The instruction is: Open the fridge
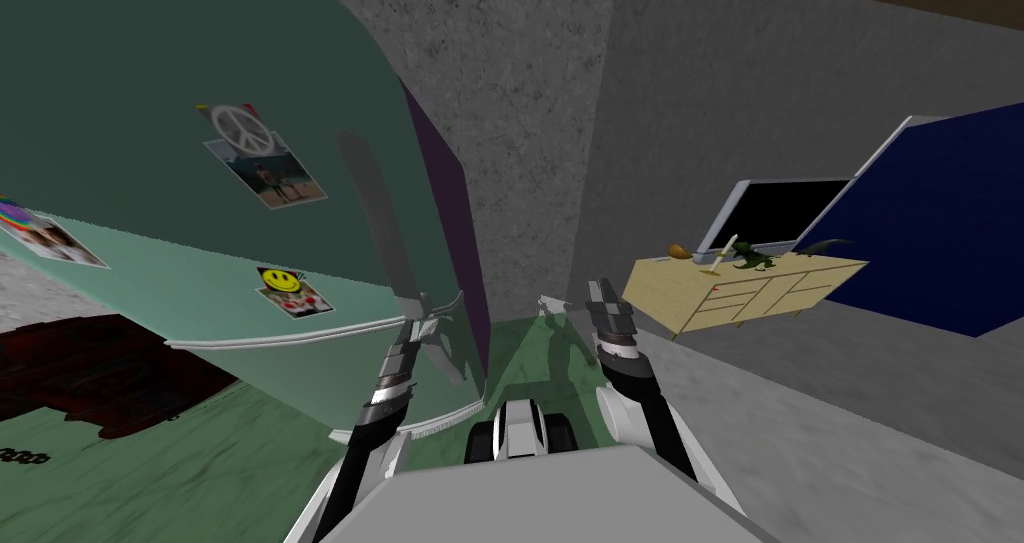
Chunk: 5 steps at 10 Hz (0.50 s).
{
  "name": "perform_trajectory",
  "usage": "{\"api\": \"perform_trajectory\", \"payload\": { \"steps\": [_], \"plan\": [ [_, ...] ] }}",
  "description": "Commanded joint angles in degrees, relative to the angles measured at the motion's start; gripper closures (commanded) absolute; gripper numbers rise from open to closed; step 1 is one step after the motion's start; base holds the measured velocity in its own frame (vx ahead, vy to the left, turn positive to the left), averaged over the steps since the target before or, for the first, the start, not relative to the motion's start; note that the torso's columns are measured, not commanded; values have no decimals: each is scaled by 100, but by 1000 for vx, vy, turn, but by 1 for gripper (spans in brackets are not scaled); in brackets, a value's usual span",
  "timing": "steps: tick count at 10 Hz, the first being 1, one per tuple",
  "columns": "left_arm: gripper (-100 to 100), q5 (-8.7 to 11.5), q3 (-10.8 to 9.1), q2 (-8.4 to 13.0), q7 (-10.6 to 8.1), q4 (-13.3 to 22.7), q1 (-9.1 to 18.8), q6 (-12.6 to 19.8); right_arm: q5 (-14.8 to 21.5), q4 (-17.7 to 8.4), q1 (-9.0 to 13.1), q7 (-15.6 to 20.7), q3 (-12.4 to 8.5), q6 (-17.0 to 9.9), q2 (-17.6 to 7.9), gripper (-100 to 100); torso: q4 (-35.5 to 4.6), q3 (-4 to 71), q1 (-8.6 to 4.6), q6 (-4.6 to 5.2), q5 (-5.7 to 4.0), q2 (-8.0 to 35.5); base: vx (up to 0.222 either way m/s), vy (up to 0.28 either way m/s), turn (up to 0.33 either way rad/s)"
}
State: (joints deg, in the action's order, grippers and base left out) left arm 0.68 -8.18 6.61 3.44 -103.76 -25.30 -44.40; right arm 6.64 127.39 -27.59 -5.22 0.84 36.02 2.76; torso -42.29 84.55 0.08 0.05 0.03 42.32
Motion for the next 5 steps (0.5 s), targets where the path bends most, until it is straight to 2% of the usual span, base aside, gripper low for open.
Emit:
{"api": "perform_trajectory", "payload": {
  "steps": [1, 2, 3, 5],
  "plan": [
    [100, -33, 56, -57, 44, 280, 31, -276, 0, 0, 0, 0, 0, 0, 0, 0, -1, 1, 2, 0, -1, -1, -53, 23, -11],
    [100, -25, 44, -44, 34, 216, 27, -200, 0, 0, 0, 0, 0, 0, 0, 0, -1, 2, -3, -3, -3, -3, -23, 13, -3],
    [-100, -5, -13, 19, 19, 110, -47, -58, 0, 0, 0, 0, 0, 0, 0, 0, 2, 7, -11, -4, -5, -12, 7, -11, 24],
    [-100, 16, -72, 85, 2, -10, -121, 108, 0, 0, -1, 0, 0, 0, 0, 0, 4, 12, -19, -4, -7, -18, 22, -35, 18]
  ]
}}
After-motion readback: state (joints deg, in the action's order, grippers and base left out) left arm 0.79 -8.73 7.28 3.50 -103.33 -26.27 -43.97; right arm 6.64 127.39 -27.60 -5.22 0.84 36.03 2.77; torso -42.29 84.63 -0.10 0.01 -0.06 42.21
